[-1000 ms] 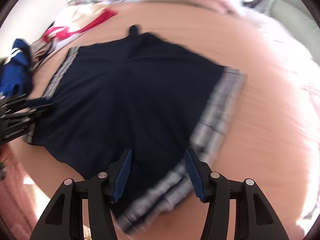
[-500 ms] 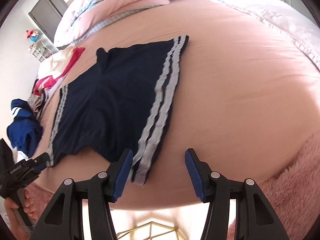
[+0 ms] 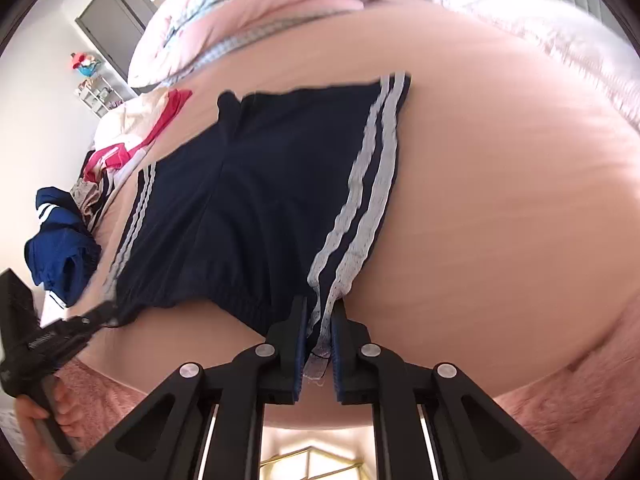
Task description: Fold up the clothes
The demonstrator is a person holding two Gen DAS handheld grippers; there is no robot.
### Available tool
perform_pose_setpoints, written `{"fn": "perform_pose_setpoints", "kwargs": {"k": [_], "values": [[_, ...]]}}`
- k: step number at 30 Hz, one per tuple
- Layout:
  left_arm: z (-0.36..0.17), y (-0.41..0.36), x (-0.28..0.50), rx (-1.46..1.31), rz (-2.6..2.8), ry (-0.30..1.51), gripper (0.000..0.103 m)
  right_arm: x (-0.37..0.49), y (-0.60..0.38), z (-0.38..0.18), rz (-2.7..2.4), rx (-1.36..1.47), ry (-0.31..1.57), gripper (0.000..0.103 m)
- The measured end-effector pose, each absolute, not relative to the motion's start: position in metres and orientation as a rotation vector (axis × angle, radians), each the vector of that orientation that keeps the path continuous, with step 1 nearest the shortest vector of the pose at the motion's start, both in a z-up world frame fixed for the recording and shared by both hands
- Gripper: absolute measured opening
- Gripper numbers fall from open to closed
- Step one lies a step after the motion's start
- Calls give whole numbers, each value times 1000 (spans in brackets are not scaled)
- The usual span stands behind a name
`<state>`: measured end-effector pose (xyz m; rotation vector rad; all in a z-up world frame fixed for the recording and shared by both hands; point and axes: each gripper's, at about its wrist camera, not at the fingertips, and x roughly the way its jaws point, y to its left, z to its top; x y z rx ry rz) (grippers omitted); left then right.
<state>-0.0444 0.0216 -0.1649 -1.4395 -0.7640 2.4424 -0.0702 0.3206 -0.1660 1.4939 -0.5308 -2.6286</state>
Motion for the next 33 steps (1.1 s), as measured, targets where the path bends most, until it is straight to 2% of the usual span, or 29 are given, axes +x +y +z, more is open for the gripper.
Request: {"fn": "perform_pose_setpoints", "kwargs": {"k": [2, 4, 6, 9, 10, 11, 12, 13, 14, 16, 19, 20, 21, 22, 23, 27, 33], "values": [[-160, 19, -46, -1454, 2488, -693, 9, -70, 324, -160, -2666, 1483, -483, 4], [-161, 17, -47, -1482, 2509, -648, 9, -72, 331, -156, -2712, 1483, -435, 4], [-175, 13, -49, -1559, 2453, -692, 9, -78, 334, -163, -2702, 1519, -408, 4], [-187, 1, -43, -1573, 2369, -885, 12, -75, 346, -179, -2601, 1575, -582, 6], [-184, -2, -42, -1559, 2361, -927, 17, -72, 350, -179, -2580, 1555, -658, 6], [-181, -5, -41, -1539, 2363, -948, 27, -68, 355, -179, -2559, 1533, -728, 8], [-178, -7, -39, -1509, 2374, -960, 32, -65, 354, -175, -2557, 1495, -731, 11], [-176, -10, -38, -1488, 2380, -980, 39, -63, 353, -170, -2555, 1458, -733, 24], [-175, -13, -37, -1471, 2383, -1002, 40, -60, 352, -165, -2553, 1422, -736, 38], [-177, -16, -35, -1473, 2369, -1039, 40, -59, 347, -162, -2524, 1392, -719, 51], [-184, -14, -34, -1492, 2363, -999, 40, -65, 331, -175, -2445, 1498, -647, 53], [-185, -11, -35, -1489, 2370, -971, 39, -68, 325, -179, -2457, 1515, -600, 50], [-184, -8, -35, -1488, 2379, -936, 34, -71, 318, -182, -2466, 1529, -553, 42], [-183, -4, -38, -1493, 2381, -903, 10, -74, 314, -181, -2455, 1515, -526, 18], [-182, -1, -39, -1497, 2384, -870, 8, -78, 309, -180, -2444, 1502, -502, 10], [-168, 6, -31, -1467, 2408, -764, 8, -74, 320, -175, -2439, 1482, -572, 8], [-164, 11, -23, -1512, 2337, -716, 10, -67, 339, -168, -2368, 1420, -796, 8]]}}
